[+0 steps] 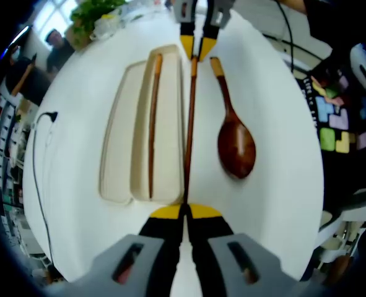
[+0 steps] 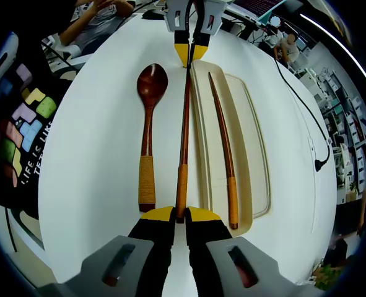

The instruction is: Arrange the utensils inside the cutlery case until each visible utensil rests in its matching compartment.

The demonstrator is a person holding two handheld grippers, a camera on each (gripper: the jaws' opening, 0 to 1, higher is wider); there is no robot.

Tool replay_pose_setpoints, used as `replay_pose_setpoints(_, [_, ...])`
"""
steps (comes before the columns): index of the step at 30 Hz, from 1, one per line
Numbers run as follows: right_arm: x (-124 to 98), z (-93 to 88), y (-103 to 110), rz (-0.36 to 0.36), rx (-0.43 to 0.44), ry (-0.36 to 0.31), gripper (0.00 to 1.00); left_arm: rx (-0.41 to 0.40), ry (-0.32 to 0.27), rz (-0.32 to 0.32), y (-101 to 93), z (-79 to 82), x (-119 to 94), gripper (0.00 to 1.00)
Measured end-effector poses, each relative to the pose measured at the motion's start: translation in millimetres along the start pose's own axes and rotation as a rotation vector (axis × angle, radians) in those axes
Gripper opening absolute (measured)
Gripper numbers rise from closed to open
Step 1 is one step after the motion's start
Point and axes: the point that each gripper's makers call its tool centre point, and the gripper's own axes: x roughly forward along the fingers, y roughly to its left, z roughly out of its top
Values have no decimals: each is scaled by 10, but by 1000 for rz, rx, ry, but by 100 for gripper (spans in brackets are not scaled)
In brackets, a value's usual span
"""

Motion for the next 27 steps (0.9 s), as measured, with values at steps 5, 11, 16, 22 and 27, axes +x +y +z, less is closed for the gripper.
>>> replay_pose_setpoints(5, [4,-6,8,24,1,-18,5,-9,-1,-4,-24,0,-6,2])
replay_pose_setpoints(11, [10,-23,0,78,111,-82,5,-27,10,-8,-42,0,-6,2])
replay_pose_setpoints(16, [23,-10,6,84,126,-102,5,-22,27,-6,-47,0,-1,2])
replay_pose_setpoints(22, [56,85,18,105,99,-118,5,-54,44,-26,-35,14,9,3])
replay_pose_setpoints(27, [94,83,10,111,121,-96,5,-43,48,-32,-56,15,23,3])
